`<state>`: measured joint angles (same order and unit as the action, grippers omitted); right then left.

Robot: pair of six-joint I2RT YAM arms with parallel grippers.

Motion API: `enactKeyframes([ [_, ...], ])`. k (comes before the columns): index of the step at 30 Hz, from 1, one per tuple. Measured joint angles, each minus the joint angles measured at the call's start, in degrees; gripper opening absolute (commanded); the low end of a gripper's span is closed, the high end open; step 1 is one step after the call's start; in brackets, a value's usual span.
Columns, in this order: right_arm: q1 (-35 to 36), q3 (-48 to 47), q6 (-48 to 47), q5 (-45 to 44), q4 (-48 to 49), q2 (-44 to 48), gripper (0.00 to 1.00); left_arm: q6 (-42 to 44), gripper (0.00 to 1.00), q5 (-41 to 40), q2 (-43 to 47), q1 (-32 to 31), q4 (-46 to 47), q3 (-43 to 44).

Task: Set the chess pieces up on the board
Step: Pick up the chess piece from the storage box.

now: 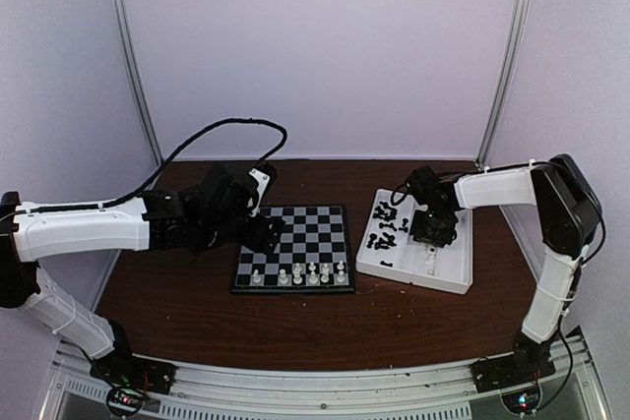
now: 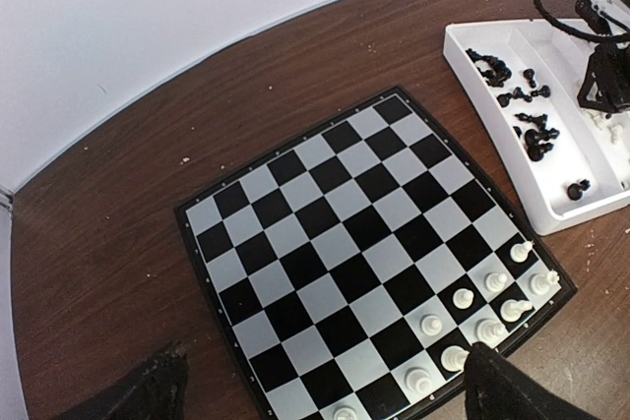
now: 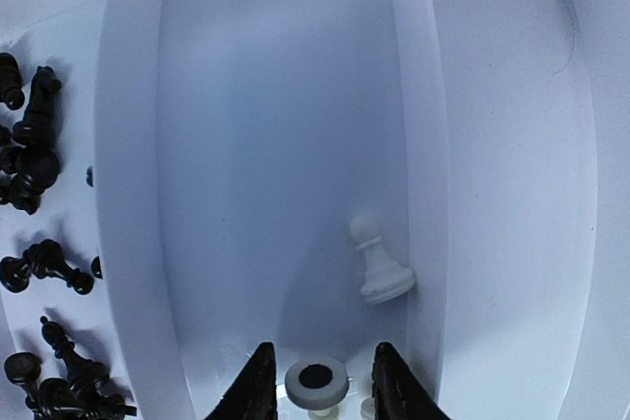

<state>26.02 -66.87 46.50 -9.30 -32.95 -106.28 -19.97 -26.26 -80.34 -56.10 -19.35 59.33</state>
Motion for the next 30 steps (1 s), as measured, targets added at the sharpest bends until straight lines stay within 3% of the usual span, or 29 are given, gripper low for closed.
enactKeyframes([
  [24, 0.5, -0.2, -5.7, -0.3, -1.5, -0.5, 0.30, 0.0, 0.98, 0.5, 0.0, 0.0, 0.0, 0.0],
  [30, 0.5, -0.3, -5.8, -0.3, -1.5, -0.8, 0.23, 0.1, 0.98, 0.5, 0.0, 0.0, -0.1, 0.0],
])
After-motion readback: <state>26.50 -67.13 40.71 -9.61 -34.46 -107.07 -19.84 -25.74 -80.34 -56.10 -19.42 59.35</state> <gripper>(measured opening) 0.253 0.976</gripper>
